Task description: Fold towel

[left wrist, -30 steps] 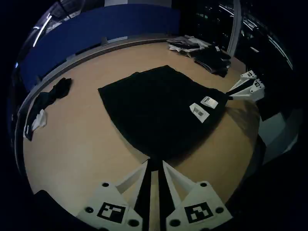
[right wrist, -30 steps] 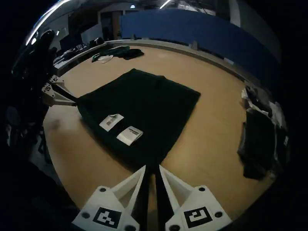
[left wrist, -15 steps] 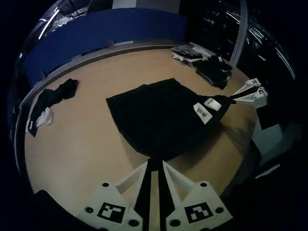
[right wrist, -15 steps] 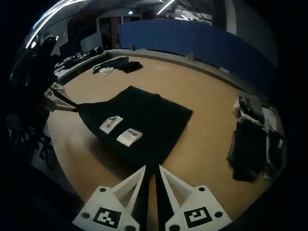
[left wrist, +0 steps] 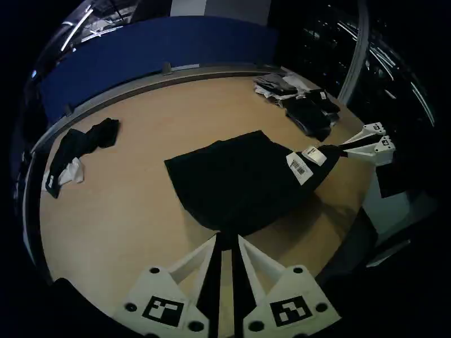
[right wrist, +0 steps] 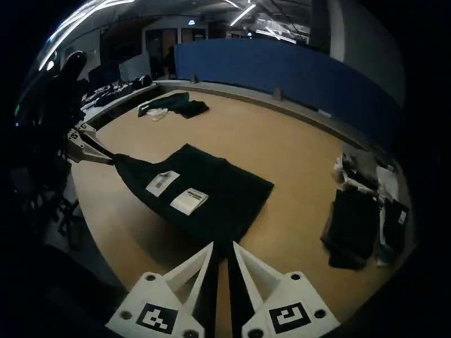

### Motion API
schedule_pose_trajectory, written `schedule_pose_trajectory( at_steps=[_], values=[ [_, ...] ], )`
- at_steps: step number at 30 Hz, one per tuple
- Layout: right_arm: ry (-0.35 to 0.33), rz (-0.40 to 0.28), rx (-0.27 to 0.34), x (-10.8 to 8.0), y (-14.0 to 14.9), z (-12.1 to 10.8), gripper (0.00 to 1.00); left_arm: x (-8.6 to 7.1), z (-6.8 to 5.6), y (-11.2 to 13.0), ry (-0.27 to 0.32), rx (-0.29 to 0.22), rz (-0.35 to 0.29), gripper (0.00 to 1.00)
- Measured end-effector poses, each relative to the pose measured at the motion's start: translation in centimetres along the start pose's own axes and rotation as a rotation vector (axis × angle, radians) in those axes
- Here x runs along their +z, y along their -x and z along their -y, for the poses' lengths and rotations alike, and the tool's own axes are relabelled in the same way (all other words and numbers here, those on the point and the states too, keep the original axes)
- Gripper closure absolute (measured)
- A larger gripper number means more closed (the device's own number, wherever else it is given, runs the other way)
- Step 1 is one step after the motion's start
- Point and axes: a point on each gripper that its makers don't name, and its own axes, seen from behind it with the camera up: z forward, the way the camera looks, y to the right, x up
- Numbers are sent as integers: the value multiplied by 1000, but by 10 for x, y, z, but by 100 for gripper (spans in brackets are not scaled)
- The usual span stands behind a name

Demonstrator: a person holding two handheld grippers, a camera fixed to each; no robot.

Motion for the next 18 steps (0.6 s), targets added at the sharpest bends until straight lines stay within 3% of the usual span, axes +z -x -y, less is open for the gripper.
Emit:
schedule_pose_trajectory(
  at_steps=[8,18],
  values=[
    [5,-12,20,-11,-6,0,91,-10,-5,-7,5,-37,1,89],
    [9,-8,15,-7,-7,0,91,-6,-3,-4,-4,-43,13,89]
  ],
)
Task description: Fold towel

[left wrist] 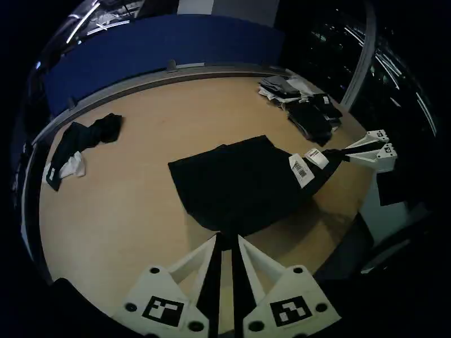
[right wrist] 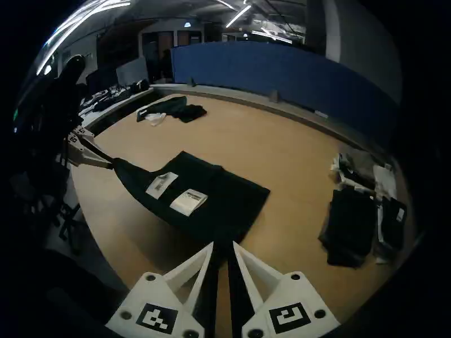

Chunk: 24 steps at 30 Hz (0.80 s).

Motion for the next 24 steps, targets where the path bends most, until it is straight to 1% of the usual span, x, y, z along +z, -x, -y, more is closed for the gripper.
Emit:
schedule_pose_trajectory(
  at_steps=[4,9,16,24],
  values=[
    [3,2,-3,3,-2,-1,91,2,2,-2,-5,-8,7,89],
    [8,14,-4,10,-4,-5,91,7,7,-7,-17,-30,17,89],
    [15,31,-1,26,-10,-14,91,19,16,-16,-36,-57,33,89],
    [24,39,18,45,-20,-30,91,36,27,-28,-52,-96,50,89]
  ],
)
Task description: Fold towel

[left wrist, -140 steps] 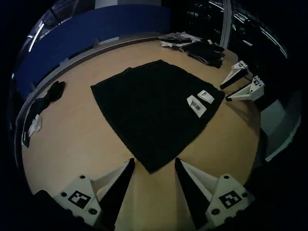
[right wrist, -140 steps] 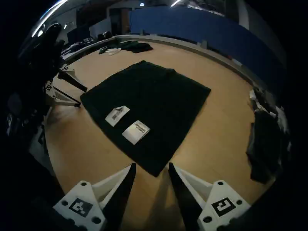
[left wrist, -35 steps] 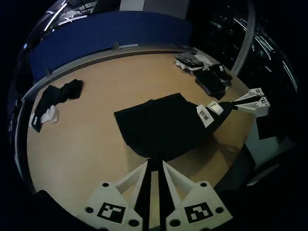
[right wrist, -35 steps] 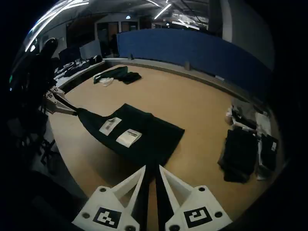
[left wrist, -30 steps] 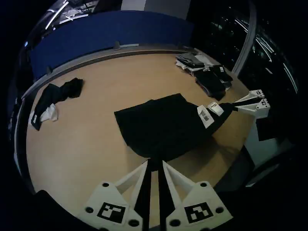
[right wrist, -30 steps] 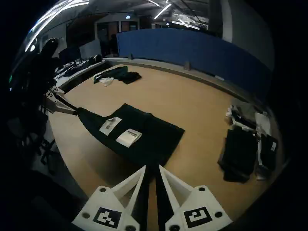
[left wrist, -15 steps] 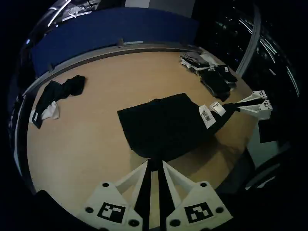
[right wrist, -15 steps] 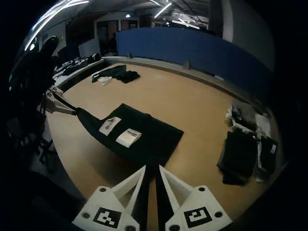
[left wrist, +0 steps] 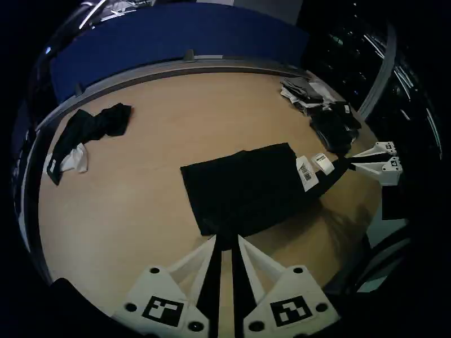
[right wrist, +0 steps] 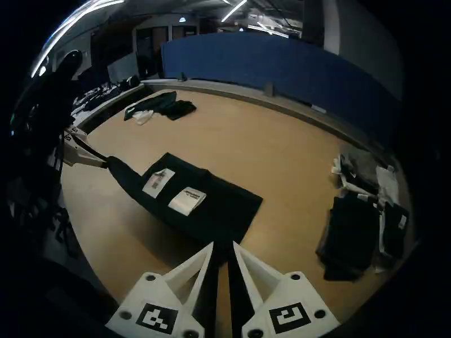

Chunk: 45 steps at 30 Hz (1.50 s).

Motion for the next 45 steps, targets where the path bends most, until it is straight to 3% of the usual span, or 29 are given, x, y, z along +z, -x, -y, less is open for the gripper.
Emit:
schedule_pose_trajectory(
  at_steps=[11,20,35,45],
  values=[
    [6,19,33,31,-8,-14,91,26,16,-12,-10,-61,24,89],
    [23,45,45,53,-7,-22,91,47,31,-22,-50,-14,44,88],
    [44,84,71,80,-4,-36,91,77,41,-23,-71,7,102,88],
    [47,102,85,93,-3,-39,91,95,50,-28,-89,67,132,86]
  ],
)
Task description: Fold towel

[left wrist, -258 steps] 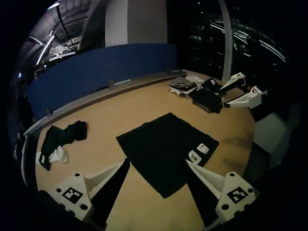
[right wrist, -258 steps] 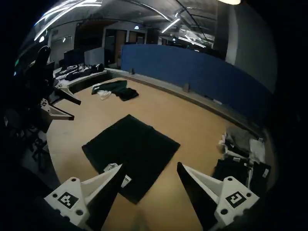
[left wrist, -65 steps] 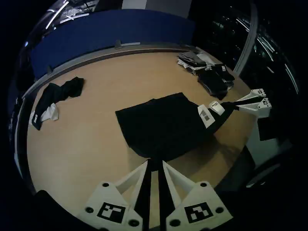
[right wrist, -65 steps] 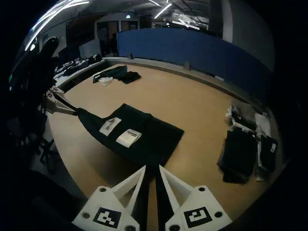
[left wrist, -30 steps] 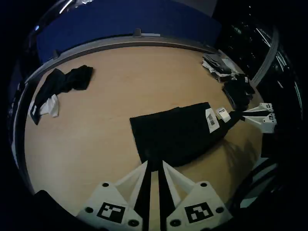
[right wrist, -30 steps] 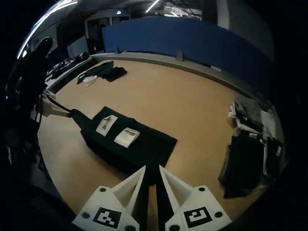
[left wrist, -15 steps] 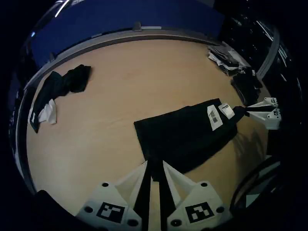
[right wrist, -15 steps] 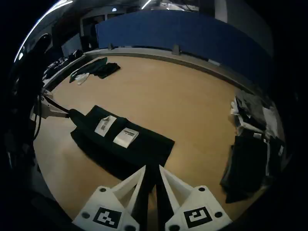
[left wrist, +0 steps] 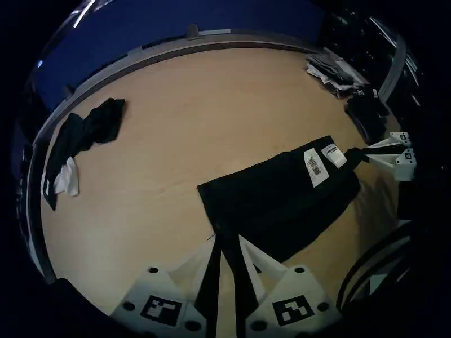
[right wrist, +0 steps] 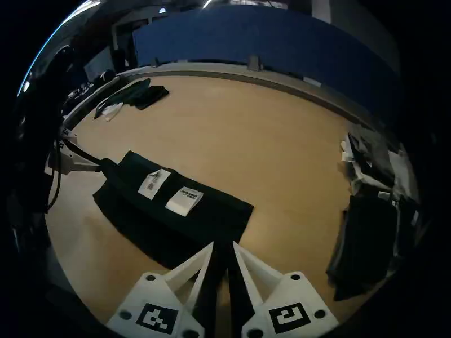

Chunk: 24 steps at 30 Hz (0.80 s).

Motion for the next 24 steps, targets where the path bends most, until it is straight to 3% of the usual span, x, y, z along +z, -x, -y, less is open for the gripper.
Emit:
schedule_pose_trajectory(
  at_steps=[15,24],
  values=[
    [12,2,-4,15,-5,-10,90,14,4,-5,9,-17,5,83],
    [43,28,-41,25,-4,-17,81,20,10,-4,-8,-15,12,75]
  ],
)
